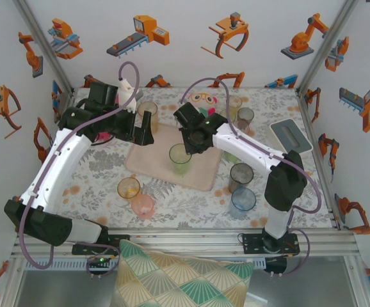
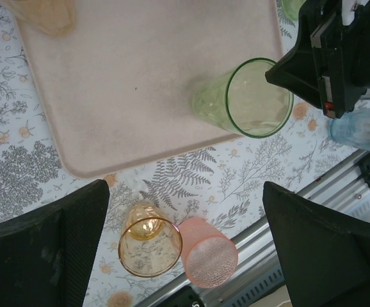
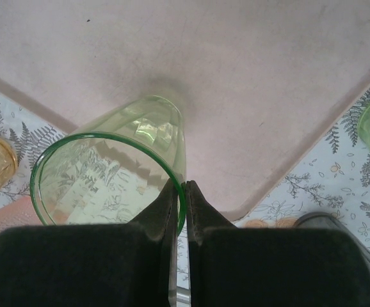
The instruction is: Place the glasses into the tray
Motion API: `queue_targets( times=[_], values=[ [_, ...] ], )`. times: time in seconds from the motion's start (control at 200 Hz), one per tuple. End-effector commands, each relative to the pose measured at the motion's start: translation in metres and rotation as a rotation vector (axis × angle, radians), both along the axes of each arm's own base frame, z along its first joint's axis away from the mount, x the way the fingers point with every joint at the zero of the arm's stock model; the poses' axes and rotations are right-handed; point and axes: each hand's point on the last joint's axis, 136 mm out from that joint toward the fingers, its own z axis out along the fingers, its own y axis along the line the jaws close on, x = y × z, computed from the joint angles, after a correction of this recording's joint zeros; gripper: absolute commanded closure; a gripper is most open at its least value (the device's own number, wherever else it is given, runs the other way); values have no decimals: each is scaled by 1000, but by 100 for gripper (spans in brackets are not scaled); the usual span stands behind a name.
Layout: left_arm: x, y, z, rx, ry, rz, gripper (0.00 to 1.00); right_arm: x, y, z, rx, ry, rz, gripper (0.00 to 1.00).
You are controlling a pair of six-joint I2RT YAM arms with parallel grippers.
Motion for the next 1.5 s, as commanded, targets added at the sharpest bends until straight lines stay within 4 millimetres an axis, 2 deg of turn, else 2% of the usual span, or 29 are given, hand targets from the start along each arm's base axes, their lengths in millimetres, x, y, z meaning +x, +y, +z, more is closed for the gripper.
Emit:
queue_targets(
  times=[0.0,0.481,0.646,0.916,1.026,1.247,1.492],
  values=[
    [-1,-10,-3,-25,23,-26,3,4,4,0,25,-6,10,91],
    [-7,-18,-11,-5,37,-108,3,3,7,-7,24,12,18,89],
    [-10,-21,-12,2,35,-131,3,2,7,-7,26,15,23,84],
    [-14,-23,-15,-8,53,-142,3,-2,4,-9,27,22,21,83],
    [-14,-24,-13,-12,51,-143,3,-4,2,-10,25,24,20,78],
    [-11,-22,-12,22,30,-141,3,-6,0,9,42,-4,35,61],
    [-7,-18,-2,67,-19,-148,3,-9,-3,40,63,-39,67,56]
  ],
)
